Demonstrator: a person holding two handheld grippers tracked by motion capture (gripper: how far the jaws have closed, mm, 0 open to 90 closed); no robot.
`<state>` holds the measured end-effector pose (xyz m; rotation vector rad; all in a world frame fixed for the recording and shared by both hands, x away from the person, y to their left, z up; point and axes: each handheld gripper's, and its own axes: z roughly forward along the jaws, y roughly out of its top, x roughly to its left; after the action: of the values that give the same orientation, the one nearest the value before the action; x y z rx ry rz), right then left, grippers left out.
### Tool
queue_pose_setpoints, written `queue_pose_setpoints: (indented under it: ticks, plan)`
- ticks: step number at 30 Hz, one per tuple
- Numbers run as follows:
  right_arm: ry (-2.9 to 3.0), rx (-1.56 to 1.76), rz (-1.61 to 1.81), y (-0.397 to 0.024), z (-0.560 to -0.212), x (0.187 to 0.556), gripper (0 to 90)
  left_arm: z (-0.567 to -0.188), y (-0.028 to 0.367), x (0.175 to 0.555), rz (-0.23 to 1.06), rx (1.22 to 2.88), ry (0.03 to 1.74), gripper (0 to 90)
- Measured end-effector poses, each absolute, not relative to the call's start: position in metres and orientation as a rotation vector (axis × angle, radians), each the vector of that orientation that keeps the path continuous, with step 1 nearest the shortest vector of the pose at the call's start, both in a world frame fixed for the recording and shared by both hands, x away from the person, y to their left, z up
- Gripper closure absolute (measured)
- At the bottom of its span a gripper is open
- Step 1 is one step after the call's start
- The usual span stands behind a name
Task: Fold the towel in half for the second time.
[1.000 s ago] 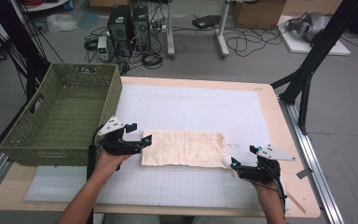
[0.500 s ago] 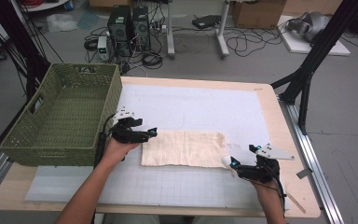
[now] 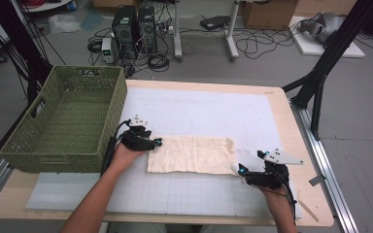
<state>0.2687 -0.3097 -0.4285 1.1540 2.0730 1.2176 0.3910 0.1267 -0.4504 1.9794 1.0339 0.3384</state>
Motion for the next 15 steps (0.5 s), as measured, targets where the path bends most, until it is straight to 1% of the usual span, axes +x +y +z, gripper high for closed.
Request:
queue_pose_setpoints:
  ticks: [2,3,4,5,8,10,12,15]
  plan:
    - [2.079,1.151,1.214,-0.309,-0.429,0.269,11.5,-0.450,0.127,0.390,0.363,1.998,1.025,44.1]
    - [2.083,1.146,1.213,-0.309,-0.429,0.269,11.5,-0.449,0.127,0.390,0.380,2.017,1.015,47.7]
    - [2.088,1.147,1.214,-0.309,-0.429,0.270,11.5,-0.449,0.128,0.389,0.380,2.018,1.011,52.7]
    - [2.089,1.151,1.214,-0.308,-0.429,0.270,11.5,-0.449,0.128,0.389,0.378,2.023,1.003,59.8]
    - [2.105,1.146,1.203,-0.307,-0.430,0.272,11.5,-0.449,0.127,0.388,0.361,2.032,0.966,74.0]
    - [2.114,1.147,1.199,-0.305,-0.430,0.274,11.5,-0.449,0.124,0.387,0.357,2.035,0.949,81.0]
    - [2.120,1.154,1.202,-0.305,-0.430,0.276,11.5,-0.448,0.124,0.386,0.347,2.039,0.944,83.0]
    - [2.140,1.167,1.209,-0.305,-0.431,0.281,11.5,-0.444,0.128,0.385,0.340,2.015,0.946,83.5]
